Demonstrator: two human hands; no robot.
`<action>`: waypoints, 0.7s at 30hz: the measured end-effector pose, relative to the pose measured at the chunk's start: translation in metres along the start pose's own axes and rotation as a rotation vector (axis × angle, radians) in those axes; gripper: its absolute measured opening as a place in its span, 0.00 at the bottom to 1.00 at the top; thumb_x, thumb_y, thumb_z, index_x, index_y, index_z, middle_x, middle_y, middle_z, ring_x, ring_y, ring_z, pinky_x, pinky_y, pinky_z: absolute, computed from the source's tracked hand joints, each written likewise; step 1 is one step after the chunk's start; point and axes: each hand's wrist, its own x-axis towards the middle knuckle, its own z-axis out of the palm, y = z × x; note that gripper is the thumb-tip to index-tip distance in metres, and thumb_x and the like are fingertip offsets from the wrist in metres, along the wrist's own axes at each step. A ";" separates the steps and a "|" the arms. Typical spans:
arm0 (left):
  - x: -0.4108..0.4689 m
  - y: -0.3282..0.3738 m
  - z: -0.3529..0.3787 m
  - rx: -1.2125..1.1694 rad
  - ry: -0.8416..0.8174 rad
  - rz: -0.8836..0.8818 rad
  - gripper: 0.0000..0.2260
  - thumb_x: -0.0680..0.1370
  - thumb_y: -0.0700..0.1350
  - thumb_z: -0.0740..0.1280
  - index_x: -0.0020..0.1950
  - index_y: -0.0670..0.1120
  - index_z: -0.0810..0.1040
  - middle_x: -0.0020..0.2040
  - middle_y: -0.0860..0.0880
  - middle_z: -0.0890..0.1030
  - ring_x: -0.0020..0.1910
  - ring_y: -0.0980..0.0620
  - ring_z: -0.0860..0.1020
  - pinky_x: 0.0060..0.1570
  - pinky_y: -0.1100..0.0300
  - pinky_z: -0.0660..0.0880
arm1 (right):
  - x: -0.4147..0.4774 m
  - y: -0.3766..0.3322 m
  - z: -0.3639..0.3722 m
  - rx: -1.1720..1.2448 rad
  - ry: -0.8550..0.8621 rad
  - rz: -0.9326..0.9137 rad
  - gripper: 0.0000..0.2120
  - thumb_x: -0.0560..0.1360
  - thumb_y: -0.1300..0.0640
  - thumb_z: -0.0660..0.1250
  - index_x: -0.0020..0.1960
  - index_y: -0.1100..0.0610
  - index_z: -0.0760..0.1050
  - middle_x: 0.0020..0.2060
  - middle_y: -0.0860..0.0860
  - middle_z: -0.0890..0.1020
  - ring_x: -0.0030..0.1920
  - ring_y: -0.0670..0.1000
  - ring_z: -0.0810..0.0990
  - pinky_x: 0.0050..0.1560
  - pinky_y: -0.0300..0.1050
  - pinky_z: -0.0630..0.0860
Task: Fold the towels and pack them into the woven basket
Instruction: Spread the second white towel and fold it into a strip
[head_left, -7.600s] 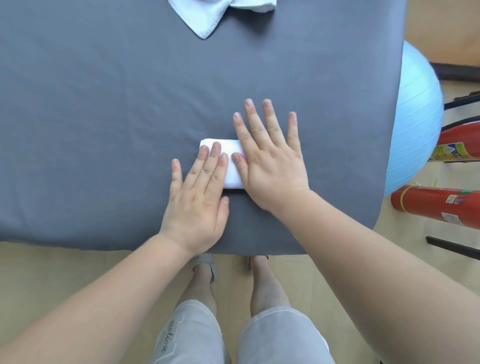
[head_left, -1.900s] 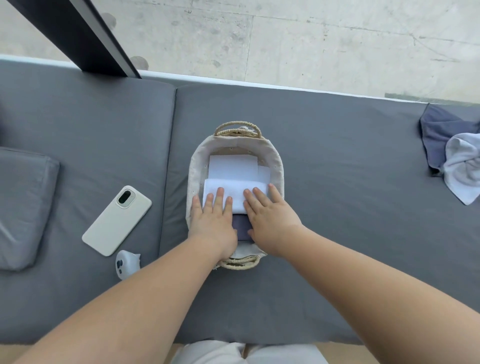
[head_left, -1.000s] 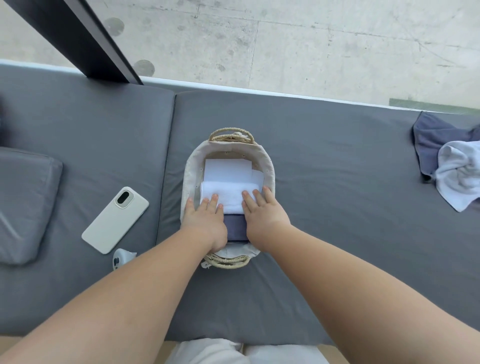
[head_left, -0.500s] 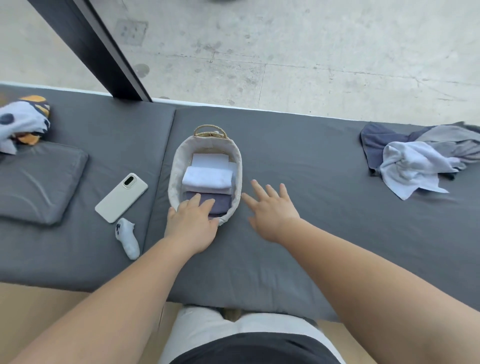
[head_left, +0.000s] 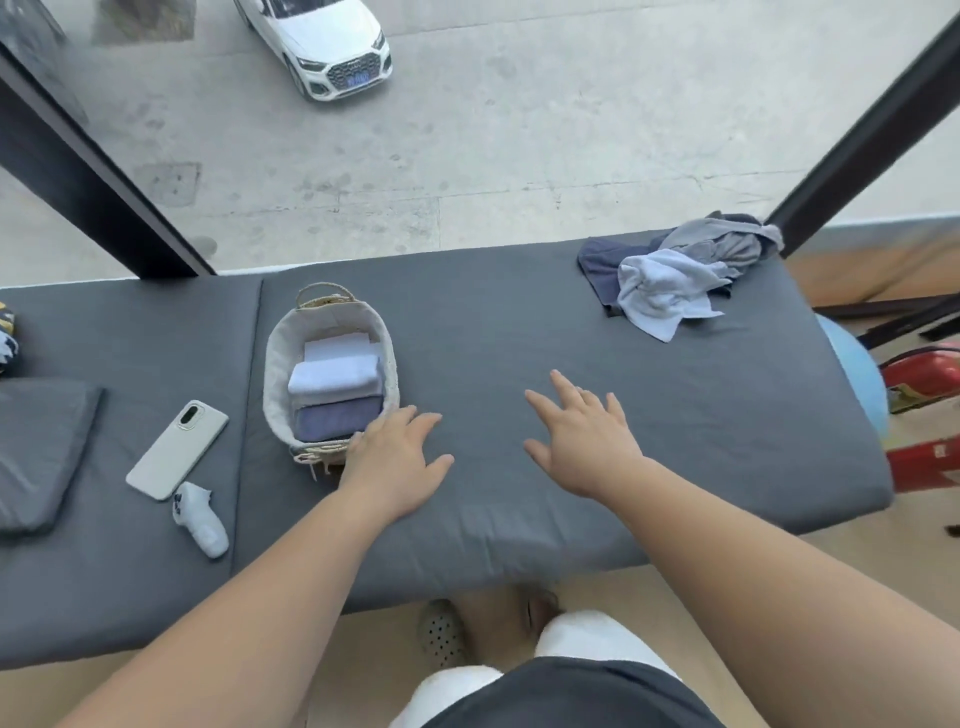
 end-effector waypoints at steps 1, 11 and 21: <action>-0.001 0.011 0.002 0.012 0.000 0.013 0.26 0.78 0.62 0.62 0.75 0.57 0.66 0.76 0.50 0.66 0.74 0.46 0.64 0.73 0.48 0.62 | -0.008 0.011 0.000 0.019 0.003 0.018 0.31 0.81 0.38 0.55 0.81 0.43 0.50 0.82 0.52 0.45 0.79 0.58 0.54 0.78 0.65 0.48; 0.028 0.184 0.033 0.047 0.034 -0.010 0.27 0.78 0.62 0.62 0.76 0.55 0.65 0.77 0.51 0.65 0.75 0.47 0.64 0.72 0.48 0.63 | -0.032 0.212 0.004 0.184 -0.009 0.152 0.31 0.81 0.36 0.55 0.81 0.42 0.50 0.82 0.51 0.48 0.78 0.58 0.58 0.77 0.62 0.52; 0.092 0.374 0.072 -0.054 -0.029 -0.063 0.27 0.79 0.60 0.62 0.76 0.55 0.64 0.77 0.53 0.64 0.75 0.48 0.62 0.71 0.49 0.62 | -0.012 0.411 -0.016 0.199 -0.078 0.149 0.32 0.80 0.36 0.55 0.81 0.43 0.51 0.81 0.52 0.51 0.76 0.59 0.60 0.76 0.63 0.55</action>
